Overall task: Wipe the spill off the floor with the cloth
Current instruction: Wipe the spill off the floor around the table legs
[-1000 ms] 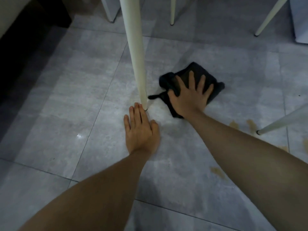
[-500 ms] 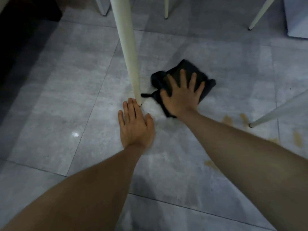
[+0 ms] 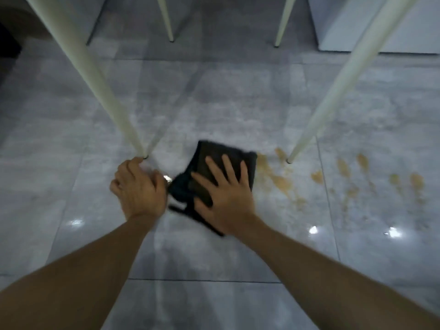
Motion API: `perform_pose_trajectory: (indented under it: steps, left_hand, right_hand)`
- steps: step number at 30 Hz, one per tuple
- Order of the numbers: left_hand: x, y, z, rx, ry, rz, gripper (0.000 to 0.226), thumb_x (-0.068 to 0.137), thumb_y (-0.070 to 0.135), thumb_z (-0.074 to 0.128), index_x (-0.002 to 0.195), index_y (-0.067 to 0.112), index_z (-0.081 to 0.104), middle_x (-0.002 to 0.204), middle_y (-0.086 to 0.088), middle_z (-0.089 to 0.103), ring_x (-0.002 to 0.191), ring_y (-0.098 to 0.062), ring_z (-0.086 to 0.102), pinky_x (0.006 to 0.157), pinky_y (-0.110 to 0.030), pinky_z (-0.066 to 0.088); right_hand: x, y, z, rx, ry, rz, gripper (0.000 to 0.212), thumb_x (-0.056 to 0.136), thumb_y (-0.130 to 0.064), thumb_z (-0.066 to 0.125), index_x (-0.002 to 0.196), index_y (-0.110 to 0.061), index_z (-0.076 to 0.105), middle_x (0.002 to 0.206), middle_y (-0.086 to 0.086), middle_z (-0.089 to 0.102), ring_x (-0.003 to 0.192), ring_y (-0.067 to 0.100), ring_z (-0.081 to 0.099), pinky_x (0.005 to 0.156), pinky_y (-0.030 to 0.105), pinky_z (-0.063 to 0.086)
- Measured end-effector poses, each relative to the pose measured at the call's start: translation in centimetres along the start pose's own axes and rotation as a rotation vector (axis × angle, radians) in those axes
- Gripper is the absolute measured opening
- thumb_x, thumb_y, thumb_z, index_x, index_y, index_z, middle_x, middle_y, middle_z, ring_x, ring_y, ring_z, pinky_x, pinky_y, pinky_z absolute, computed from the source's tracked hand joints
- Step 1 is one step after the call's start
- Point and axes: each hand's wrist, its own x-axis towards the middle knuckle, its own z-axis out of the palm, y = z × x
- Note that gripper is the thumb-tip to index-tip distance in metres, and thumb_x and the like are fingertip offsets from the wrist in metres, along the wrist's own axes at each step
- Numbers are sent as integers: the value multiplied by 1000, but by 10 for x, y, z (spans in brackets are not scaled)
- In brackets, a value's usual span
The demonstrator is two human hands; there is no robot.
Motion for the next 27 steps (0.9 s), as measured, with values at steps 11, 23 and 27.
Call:
perform_pose_trajectory:
  steps: [11,23,27]
  left_hand:
    - [-17,49,31,51,-361,260,56,105,41,22,158,26,21,165,-5,21,154,-30,10,125,-47,5]
    - [-16,45,29,60,-373,248,56,104,36,14,160,30,13,168,2,11,155,-21,3,125,-44,1]
    - [-16,46,34,73,-347,248,57,105,37,12,160,24,10,168,4,9,155,-18,0,126,-43,-1]
  right_hand:
    - [60,70,-3,-37,9,216,63,96,-66,36,153,-41,39,170,3,21,156,42,1,122,62,-11]
    - [52,79,-5,-17,-10,195,69,88,-72,35,152,-46,38,170,0,19,156,39,3,121,68,-2]
    - [80,54,1,15,29,437,60,95,-61,39,150,-37,41,170,0,21,156,42,3,122,65,-4]
